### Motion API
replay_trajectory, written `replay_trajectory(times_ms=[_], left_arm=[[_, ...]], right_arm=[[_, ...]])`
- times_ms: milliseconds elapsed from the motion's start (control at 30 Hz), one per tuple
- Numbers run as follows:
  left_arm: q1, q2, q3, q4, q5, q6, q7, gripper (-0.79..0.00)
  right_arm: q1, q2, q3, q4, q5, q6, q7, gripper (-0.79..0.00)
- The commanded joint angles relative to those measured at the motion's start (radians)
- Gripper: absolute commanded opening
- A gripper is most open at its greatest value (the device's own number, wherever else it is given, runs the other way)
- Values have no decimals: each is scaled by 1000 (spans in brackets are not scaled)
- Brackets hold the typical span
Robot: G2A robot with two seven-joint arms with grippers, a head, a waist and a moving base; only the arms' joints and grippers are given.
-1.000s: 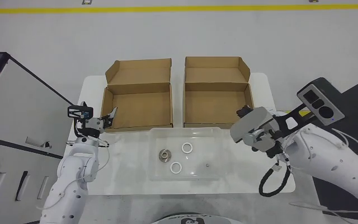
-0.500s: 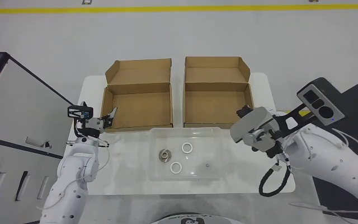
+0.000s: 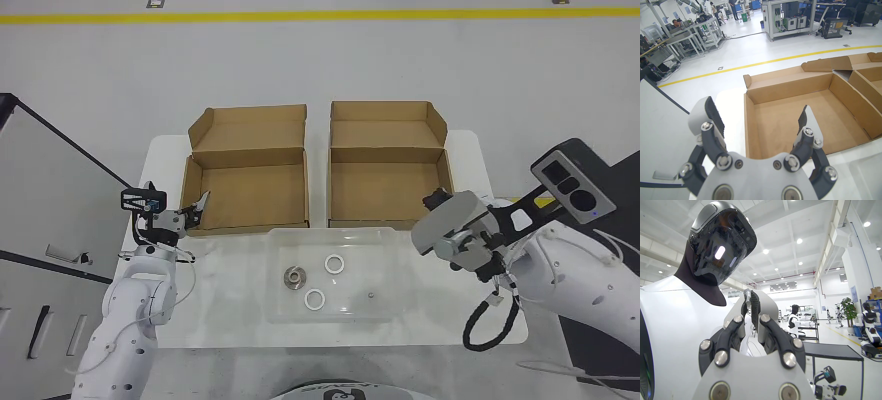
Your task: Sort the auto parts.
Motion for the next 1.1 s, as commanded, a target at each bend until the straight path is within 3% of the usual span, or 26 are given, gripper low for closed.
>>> replay_trajectory(times_ms=[0,500,733,1067], left_arm=[[0,0,0,0,0,0,0,0],[0,0,0,0,0,0,0,0],[0,0,0,0,0,0,0,0],[0,0,0,0,0,0,0,0]], right_arm=[[-6,1,2,-3,3,10,8,-785],[-188,-49,173,-121,105,0,0,-785],[-261,-70,217,-89,50,0,7,-785],[-273,-41,231,-12,149,0,313,-785]])
